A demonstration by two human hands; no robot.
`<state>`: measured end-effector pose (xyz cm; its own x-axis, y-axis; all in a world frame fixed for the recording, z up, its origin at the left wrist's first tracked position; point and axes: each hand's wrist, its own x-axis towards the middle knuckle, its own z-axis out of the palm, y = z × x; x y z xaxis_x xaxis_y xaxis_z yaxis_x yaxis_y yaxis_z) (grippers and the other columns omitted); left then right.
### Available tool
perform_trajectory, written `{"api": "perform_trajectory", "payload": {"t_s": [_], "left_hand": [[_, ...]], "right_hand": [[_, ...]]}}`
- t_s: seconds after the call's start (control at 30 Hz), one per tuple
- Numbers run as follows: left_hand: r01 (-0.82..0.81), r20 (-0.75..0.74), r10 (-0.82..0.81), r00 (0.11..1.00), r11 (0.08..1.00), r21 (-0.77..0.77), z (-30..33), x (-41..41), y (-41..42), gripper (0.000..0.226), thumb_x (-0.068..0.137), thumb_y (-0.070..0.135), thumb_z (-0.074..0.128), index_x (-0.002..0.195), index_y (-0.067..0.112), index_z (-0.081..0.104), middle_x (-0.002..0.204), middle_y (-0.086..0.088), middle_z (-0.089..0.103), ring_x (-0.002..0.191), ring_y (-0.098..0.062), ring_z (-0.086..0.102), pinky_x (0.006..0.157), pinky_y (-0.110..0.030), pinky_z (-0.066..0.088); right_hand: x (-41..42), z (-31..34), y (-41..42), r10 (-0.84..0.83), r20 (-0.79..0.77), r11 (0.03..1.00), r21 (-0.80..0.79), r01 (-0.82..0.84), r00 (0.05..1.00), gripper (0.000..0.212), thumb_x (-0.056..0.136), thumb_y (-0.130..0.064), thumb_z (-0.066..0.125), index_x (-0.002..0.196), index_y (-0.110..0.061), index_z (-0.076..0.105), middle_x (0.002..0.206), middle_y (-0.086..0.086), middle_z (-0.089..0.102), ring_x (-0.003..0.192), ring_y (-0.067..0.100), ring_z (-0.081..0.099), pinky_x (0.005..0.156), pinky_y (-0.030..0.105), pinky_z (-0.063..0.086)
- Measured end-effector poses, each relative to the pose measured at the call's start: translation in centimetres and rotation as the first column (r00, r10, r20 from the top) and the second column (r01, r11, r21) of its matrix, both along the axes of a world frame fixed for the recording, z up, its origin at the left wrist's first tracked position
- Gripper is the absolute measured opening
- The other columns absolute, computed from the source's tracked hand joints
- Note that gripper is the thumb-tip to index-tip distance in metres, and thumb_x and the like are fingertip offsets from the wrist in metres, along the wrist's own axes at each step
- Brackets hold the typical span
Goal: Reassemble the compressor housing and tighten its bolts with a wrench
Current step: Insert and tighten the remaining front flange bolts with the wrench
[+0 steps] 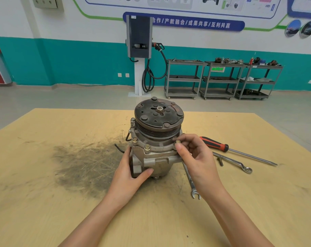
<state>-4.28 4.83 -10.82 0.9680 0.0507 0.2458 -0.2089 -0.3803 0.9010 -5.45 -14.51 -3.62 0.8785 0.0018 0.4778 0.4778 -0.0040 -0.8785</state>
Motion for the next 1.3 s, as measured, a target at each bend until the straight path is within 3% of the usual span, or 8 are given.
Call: {"api": "perform_trajectory", "payload": {"t_s": [0.13,0.3,0.47,0.57,0.73,1.0,1.17,1.3], "left_hand": [[-0.016,0.008,0.016,1.0,1.0,0.002,0.02,-0.04,0.01,0.072,0.08,0.031,0.081,0.133,0.05,0.037,0.129,0.03,0.057,0.118,0.021,0.048,0.088,0.003,0.035],[-0.003,-0.012,0.003,1.0,1.0,0.008,0.15,-0.07,-0.04,0.074,0.081,0.031,0.08,0.141,0.037,0.038,0.133,0.026,0.057,0.12,0.018,0.049,0.091,0.002,0.035],[0.004,-0.016,-0.004,1.0,1.0,0.002,0.47,-0.33,-0.09,0.086,0.082,0.03,0.08,0.153,0.023,0.033,0.14,0.015,0.057,0.132,-0.003,0.051,0.112,-0.029,0.04],[0.001,-0.021,0.0,1.0,1.0,0.002,0.54,-0.42,-0.11,0.088,0.082,0.029,0.08,0.154,0.022,0.031,0.143,0.013,0.056,0.134,-0.005,0.049,0.115,-0.036,0.038],[-0.004,-0.024,0.004,1.0,1.0,0.007,0.66,-0.5,-0.16,0.087,0.081,0.031,0.079,0.154,0.023,0.032,0.141,0.015,0.057,0.132,-0.003,0.05,0.114,-0.032,0.038],[-0.015,-0.017,0.016,1.0,1.0,0.007,0.62,-0.38,-0.14,0.083,0.082,0.029,0.08,0.151,0.024,0.035,0.138,0.016,0.059,0.129,-0.001,0.052,0.111,-0.03,0.04],[-0.003,-0.004,0.003,1.0,1.0,-0.013,0.57,-0.34,-0.17,0.08,0.082,0.028,0.08,0.149,0.025,0.037,0.135,0.019,0.06,0.125,0.005,0.053,0.108,-0.023,0.041],[0.011,-0.004,-0.011,1.0,1.0,-0.024,0.47,-0.23,-0.15,0.074,0.082,0.028,0.08,0.144,0.03,0.04,0.13,0.023,0.063,0.121,0.009,0.055,0.101,-0.012,0.042]], "right_hand": [[0.12,-0.07,-0.04,-0.002,-0.002,1.0,0.023,0.002,1.0,0.016,0.083,-0.023,0.068,0.098,-0.017,0.063,0.077,-0.011,0.06,0.078,0.006,0.056,0.074,0.024,0.05],[-0.08,-0.1,-0.32,0.023,0.018,1.0,-0.015,-0.023,1.0,0.012,0.091,-0.017,0.061,0.102,-0.021,0.066,0.083,-0.005,0.064,0.083,0.01,0.06,0.077,0.025,0.052],[0.26,-0.31,0.55,-0.059,0.004,0.997,0.05,0.059,0.998,0.015,0.085,-0.011,0.071,0.094,-0.019,0.061,0.072,-0.013,0.056,0.073,0.006,0.052,0.07,0.02,0.047],[0.18,-0.37,0.48,-0.058,0.013,0.998,0.023,0.057,0.998,0.015,0.085,-0.014,0.071,0.096,-0.021,0.063,0.073,-0.009,0.055,0.073,0.009,0.052,0.071,0.024,0.047],[-0.08,-0.35,-0.13,-0.023,0.015,0.999,-0.038,0.023,1.0,0.012,0.094,-0.019,0.061,0.1,-0.027,0.068,0.089,-0.002,0.067,0.088,0.018,0.061,0.076,0.024,0.053],[0.25,-0.34,0.08,-0.035,-0.007,0.999,0.029,0.035,0.999,0.011,0.085,-0.019,0.069,0.095,-0.023,0.066,0.075,-0.012,0.061,0.077,0.005,0.058,0.074,0.021,0.05],[0.03,-0.36,-0.22,-0.008,0.014,1.0,-0.012,0.008,1.0,0.011,0.089,-0.02,0.063,0.099,-0.023,0.068,0.084,0.006,0.064,0.082,0.014,0.059,0.075,0.026,0.051],[0.5,-0.6,0.46,-0.053,-0.006,0.997,0.056,0.053,0.999,0.012,0.086,-0.012,0.071,0.092,-0.019,0.063,0.071,-0.011,0.056,0.073,0.006,0.051,0.07,0.019,0.046]]}}
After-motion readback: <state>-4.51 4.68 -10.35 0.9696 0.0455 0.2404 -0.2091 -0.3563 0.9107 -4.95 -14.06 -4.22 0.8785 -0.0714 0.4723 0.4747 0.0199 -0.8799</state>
